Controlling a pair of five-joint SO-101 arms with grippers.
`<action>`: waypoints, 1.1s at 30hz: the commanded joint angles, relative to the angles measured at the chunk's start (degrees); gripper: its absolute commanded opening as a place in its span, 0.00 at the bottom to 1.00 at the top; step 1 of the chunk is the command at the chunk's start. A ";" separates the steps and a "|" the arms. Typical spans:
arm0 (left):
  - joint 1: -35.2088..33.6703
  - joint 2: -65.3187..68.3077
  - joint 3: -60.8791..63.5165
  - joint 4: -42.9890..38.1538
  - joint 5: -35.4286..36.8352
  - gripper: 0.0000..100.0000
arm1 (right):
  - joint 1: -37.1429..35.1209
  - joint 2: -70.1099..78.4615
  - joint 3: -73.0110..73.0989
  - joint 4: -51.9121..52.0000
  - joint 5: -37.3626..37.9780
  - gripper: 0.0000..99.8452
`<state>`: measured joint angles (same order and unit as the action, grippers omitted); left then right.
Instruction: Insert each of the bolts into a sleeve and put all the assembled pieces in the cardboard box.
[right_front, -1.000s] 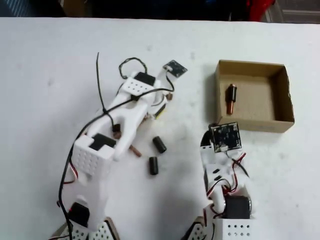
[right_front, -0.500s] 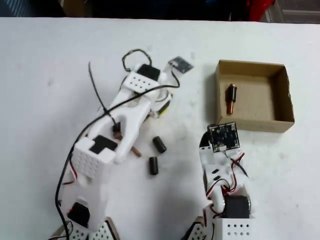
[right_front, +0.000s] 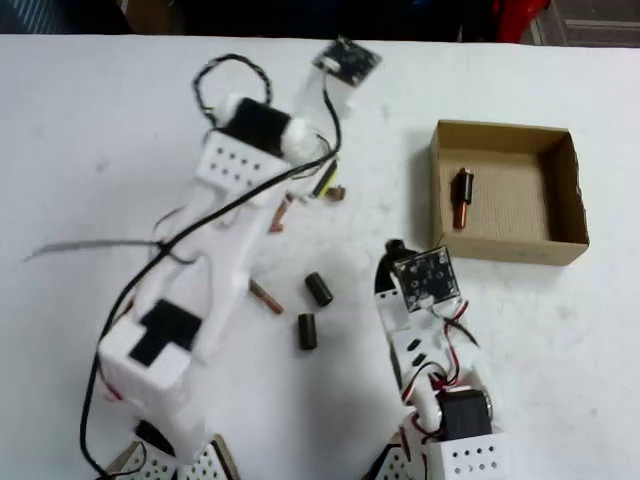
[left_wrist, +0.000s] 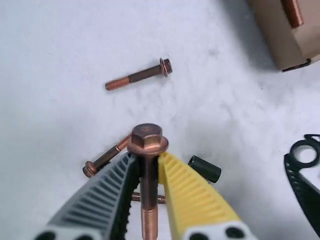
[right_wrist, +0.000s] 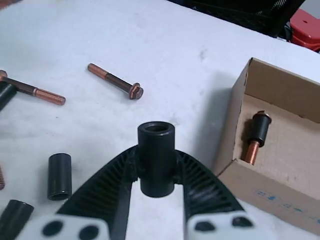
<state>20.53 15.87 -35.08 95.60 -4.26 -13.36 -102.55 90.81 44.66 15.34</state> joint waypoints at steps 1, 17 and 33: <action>-0.04 -10.51 -0.88 0.62 1.32 0.02 | -2.77 -0.48 -0.53 -2.51 -0.53 0.02; 0.04 -37.76 31.38 -15.74 3.25 0.02 | -12.44 -0.40 -0.44 -10.15 -8.70 0.02; 0.22 -55.96 53.27 -40.88 3.69 0.02 | -16.48 -0.48 6.07 -27.56 -13.98 0.02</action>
<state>20.53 -34.68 15.38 62.46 -1.36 -27.25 -102.46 96.44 19.43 1.63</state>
